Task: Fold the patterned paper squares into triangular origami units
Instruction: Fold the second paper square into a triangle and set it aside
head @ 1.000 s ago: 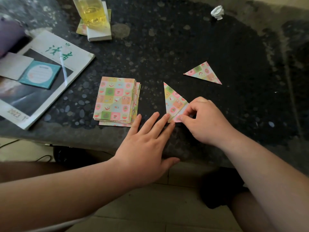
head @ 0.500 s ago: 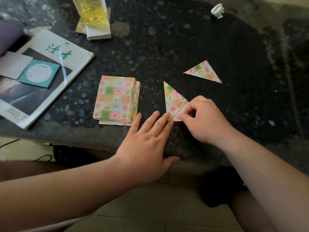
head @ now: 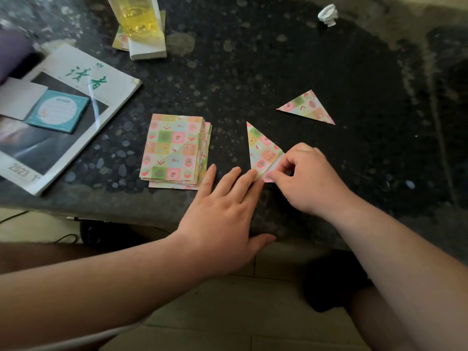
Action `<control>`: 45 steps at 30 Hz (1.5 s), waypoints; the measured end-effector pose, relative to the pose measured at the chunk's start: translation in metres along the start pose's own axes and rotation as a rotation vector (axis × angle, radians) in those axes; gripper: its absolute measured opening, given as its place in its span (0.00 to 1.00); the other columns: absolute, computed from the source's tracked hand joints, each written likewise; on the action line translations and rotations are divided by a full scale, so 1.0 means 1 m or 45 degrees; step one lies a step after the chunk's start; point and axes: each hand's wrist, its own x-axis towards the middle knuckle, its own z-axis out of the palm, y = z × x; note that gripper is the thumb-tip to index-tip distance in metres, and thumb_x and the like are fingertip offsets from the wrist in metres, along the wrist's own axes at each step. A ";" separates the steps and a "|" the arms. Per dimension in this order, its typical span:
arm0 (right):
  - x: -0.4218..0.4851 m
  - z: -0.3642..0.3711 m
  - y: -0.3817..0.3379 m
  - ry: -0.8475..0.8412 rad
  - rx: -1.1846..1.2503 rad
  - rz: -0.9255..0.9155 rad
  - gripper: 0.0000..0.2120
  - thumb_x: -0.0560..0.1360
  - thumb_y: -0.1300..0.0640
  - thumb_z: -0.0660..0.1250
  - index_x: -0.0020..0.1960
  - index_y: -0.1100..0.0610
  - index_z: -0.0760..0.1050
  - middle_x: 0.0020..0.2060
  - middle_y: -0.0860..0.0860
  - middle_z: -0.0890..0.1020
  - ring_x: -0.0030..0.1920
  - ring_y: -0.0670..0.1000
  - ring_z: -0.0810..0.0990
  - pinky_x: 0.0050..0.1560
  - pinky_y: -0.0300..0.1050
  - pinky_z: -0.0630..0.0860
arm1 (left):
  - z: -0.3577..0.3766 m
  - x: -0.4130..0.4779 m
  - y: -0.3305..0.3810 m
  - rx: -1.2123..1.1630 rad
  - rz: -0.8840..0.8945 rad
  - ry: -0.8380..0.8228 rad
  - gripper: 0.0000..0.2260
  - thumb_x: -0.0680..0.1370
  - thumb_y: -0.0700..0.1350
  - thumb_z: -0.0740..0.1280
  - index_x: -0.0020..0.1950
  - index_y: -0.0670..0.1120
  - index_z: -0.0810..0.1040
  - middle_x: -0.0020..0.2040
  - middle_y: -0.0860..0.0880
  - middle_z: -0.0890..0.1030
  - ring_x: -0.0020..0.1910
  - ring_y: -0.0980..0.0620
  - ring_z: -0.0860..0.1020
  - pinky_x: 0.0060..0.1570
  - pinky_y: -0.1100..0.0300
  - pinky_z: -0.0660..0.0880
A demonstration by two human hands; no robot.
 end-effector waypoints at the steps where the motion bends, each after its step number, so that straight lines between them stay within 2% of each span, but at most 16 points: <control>1: 0.000 -0.001 0.000 -0.004 0.007 -0.005 0.12 0.78 0.50 0.73 0.37 0.48 0.76 0.50 0.45 0.75 0.58 0.50 0.73 0.64 0.56 0.75 | 0.000 0.001 0.001 0.016 0.001 0.002 0.43 0.76 0.73 0.52 0.82 0.44 0.59 0.81 0.46 0.62 0.80 0.43 0.58 0.77 0.35 0.51; 3: 0.000 -0.001 0.000 -0.008 0.019 -0.011 0.12 0.77 0.49 0.73 0.37 0.48 0.76 0.49 0.45 0.75 0.58 0.51 0.73 0.64 0.57 0.74 | -0.001 0.003 0.002 0.041 0.020 0.006 0.44 0.76 0.73 0.53 0.81 0.42 0.61 0.80 0.46 0.64 0.80 0.44 0.58 0.77 0.35 0.51; 6: -0.001 -0.002 0.000 -0.007 0.026 -0.016 0.12 0.78 0.49 0.72 0.37 0.48 0.76 0.50 0.46 0.75 0.59 0.51 0.73 0.64 0.57 0.75 | -0.001 0.006 0.003 0.087 0.079 0.006 0.45 0.77 0.73 0.51 0.82 0.41 0.58 0.82 0.45 0.60 0.82 0.47 0.52 0.78 0.35 0.45; 9: -0.001 -0.001 0.001 -0.005 0.031 -0.021 0.11 0.78 0.49 0.72 0.38 0.48 0.77 0.50 0.46 0.75 0.58 0.50 0.73 0.63 0.56 0.76 | -0.009 0.010 -0.001 0.088 0.124 0.003 0.45 0.76 0.74 0.51 0.81 0.42 0.62 0.82 0.45 0.60 0.82 0.47 0.54 0.78 0.35 0.46; 12: 0.000 -0.001 0.001 -0.009 0.025 -0.017 0.10 0.78 0.49 0.72 0.39 0.48 0.77 0.50 0.45 0.75 0.57 0.49 0.73 0.63 0.56 0.76 | -0.015 0.013 -0.004 0.063 0.146 -0.030 0.45 0.76 0.75 0.52 0.81 0.43 0.60 0.83 0.46 0.55 0.82 0.48 0.50 0.78 0.37 0.42; 14: 0.000 -0.001 0.001 -0.010 0.029 -0.019 0.11 0.78 0.49 0.72 0.38 0.48 0.77 0.50 0.45 0.75 0.57 0.49 0.73 0.63 0.56 0.76 | -0.017 0.014 -0.004 0.064 0.144 -0.040 0.45 0.76 0.75 0.51 0.82 0.44 0.58 0.84 0.47 0.52 0.83 0.49 0.48 0.78 0.38 0.39; 18: -0.001 0.000 0.002 0.000 0.024 -0.023 0.11 0.78 0.48 0.72 0.39 0.48 0.77 0.50 0.45 0.75 0.57 0.49 0.73 0.62 0.56 0.76 | -0.020 0.013 -0.006 0.055 0.121 -0.106 0.45 0.76 0.76 0.49 0.84 0.48 0.46 0.84 0.51 0.43 0.82 0.52 0.40 0.77 0.38 0.34; 25: 0.000 0.000 0.002 0.001 0.017 -0.016 0.11 0.78 0.48 0.72 0.38 0.48 0.77 0.51 0.45 0.75 0.59 0.50 0.73 0.64 0.56 0.75 | -0.022 0.011 -0.011 0.075 0.081 -0.189 0.45 0.75 0.77 0.45 0.83 0.52 0.39 0.82 0.54 0.36 0.80 0.52 0.34 0.76 0.37 0.33; 45: 0.000 -0.002 0.001 -0.012 0.016 -0.017 0.12 0.78 0.48 0.72 0.37 0.47 0.76 0.50 0.45 0.75 0.58 0.50 0.73 0.63 0.56 0.76 | -0.021 0.011 -0.014 0.038 0.099 -0.228 0.44 0.75 0.76 0.45 0.83 0.52 0.37 0.82 0.55 0.34 0.80 0.53 0.33 0.78 0.38 0.37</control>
